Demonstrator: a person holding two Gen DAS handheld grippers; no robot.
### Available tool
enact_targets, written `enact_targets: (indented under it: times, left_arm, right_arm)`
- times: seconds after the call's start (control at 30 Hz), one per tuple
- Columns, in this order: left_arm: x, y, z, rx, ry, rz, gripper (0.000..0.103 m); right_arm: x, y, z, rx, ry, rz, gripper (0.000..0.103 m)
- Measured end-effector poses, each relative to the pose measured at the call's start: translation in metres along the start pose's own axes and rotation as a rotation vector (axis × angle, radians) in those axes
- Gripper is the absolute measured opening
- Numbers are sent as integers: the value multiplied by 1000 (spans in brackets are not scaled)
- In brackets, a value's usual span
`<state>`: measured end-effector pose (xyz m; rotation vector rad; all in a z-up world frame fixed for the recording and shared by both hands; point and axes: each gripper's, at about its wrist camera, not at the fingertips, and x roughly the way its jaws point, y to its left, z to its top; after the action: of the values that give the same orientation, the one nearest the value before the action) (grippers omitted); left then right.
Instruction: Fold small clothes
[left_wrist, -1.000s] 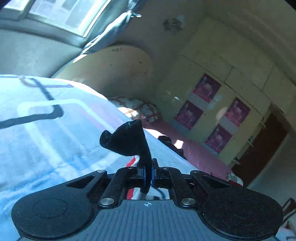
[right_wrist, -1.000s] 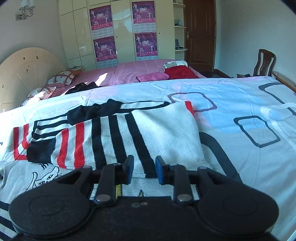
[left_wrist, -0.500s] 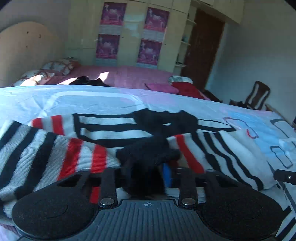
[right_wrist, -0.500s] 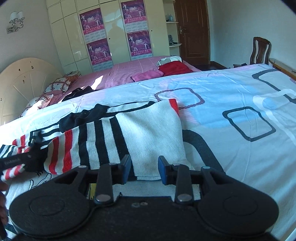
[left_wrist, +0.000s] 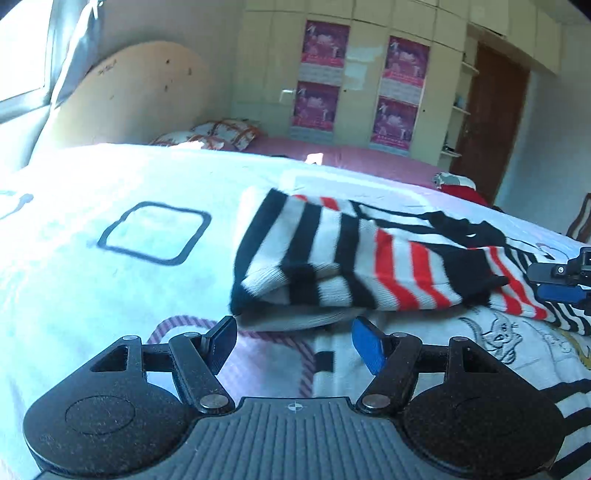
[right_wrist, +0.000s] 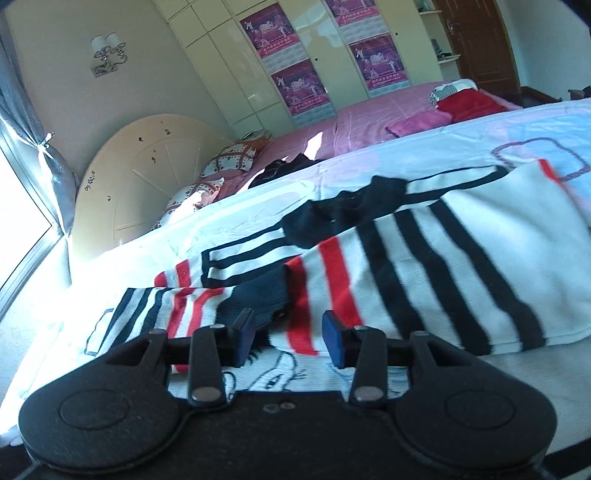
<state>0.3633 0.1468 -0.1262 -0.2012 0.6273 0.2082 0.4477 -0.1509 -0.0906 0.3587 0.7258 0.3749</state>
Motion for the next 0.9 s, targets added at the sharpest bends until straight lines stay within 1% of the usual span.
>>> enact_targets:
  times: [0.03,0.1,0.17,0.2,0.27,0.3,0.33,0.43,0.5,0.6,0.67,0.73,0.8,0.9]
  left_arm:
    - [1,5,0,-12,4,-5,69]
    - [9,14,-1,-51,10,-41,69]
    - [19,13,-1,-64,11,-59,69]
    - [23,12,-1,-64,10,-57,69]
    - [31,10,1,-84,12,-70,69]
    - [34,8,2,-82,10,-65,69]
    - [35,8,1,-77,11,-64,69]
    - [42,2,2,-53,15,-56,69]
    - [44,-1,1,-37,13,-49,69]
    - [44,-3,-1,-27,12,-44,69]
    - [44,-6,-1,-21,12,-40,69]
    - [44,-9,-2,-6,14,-36,69]
    - [42,-12,-1,4,12,-36,69]
    - [37,-17,1,46,-5,-49,69]
  right_arm:
    - [9,4,0,11,12,9,40]
    - [26,9,0,36,37,8,39]
    - [38,9,0,71,53,6,33]
    - [44,10,1,76,61,-18,30]
    - [47,14,3,57,57,-49,11]
    - [44,15,5,47,32,-50,7]
    - [39,17,9,34,5,-55,6]
    - [10,21,22,-32,-103,-86,6]
    - [-8,13,31,-49,-157,-122,5]
    - [-34,-9,41,-87,-224,-213,6]
    - [-41,-30,44,-84,-222,-266,6]
    - [-40,-52,43,-51,-186,-298,5]
    - [-38,-64,38,-33,-168,-298,5]
    - [-38,-67,32,-43,-164,-291,6]
